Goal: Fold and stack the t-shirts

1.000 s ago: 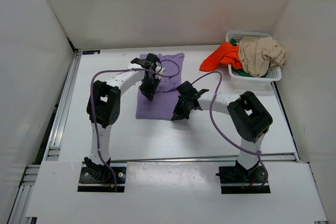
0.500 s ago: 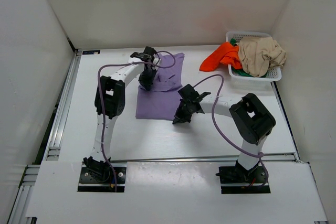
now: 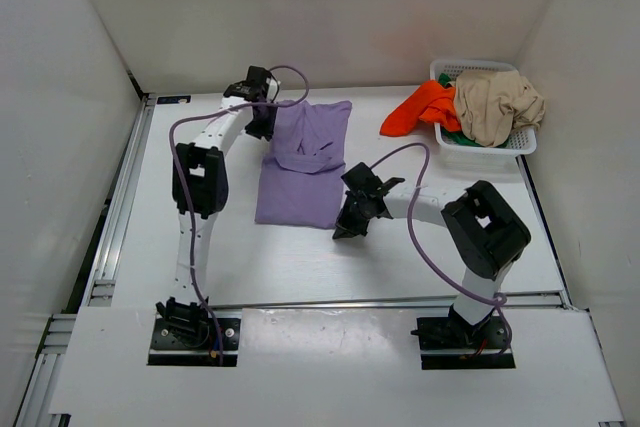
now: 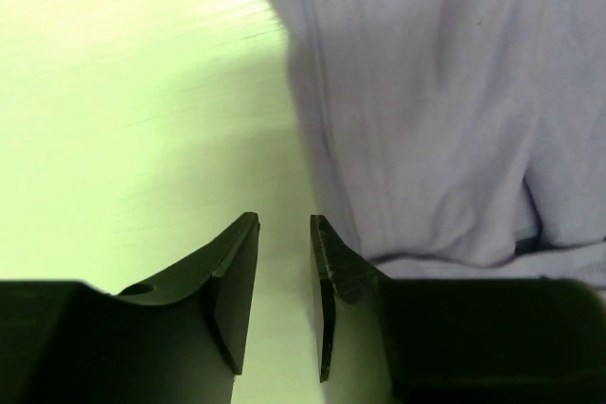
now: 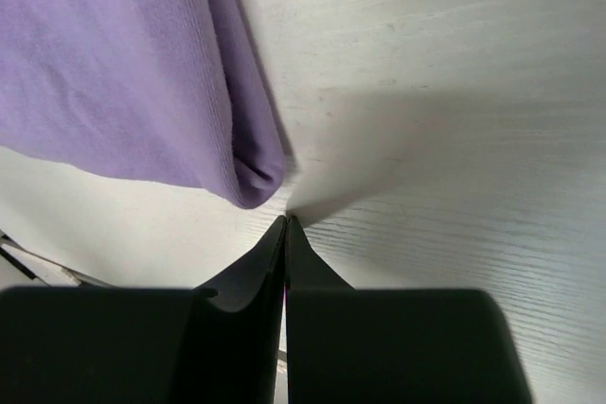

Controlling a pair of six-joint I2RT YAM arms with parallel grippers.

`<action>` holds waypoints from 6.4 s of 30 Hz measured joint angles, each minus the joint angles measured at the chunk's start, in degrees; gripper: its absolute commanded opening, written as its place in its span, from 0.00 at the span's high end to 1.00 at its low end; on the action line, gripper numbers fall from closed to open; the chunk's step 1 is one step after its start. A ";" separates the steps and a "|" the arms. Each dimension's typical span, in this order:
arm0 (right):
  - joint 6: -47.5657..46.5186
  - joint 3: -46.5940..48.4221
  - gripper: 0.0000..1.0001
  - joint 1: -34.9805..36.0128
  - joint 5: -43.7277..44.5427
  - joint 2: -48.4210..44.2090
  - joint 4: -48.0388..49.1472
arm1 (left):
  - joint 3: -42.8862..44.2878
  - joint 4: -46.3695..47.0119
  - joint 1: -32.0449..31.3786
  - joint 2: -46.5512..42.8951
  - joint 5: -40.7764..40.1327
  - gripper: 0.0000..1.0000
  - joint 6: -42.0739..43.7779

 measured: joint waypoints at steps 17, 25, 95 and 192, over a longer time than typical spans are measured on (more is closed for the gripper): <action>-3.61 -1.03 0.37 -3.48 -0.61 -4.87 -1.38 | -29.51 -10.54 7.96 -22.86 21.38 0.45 -0.02; -2.32 3.45 0.58 -4.57 -5.44 2.89 2.58 | -42.34 -12.22 8.13 -22.97 29.20 0.43 -0.04; -15.30 -35.78 1.00 -3.67 -11.85 -38.36 -3.67 | -46.69 9.60 -46.86 -28.02 -13.07 0.34 -0.09; -7.34 -38.86 1.00 -3.91 -7.50 -46.49 -6.88 | -68.46 -6.47 -30.64 -70.88 3.32 0.05 0.11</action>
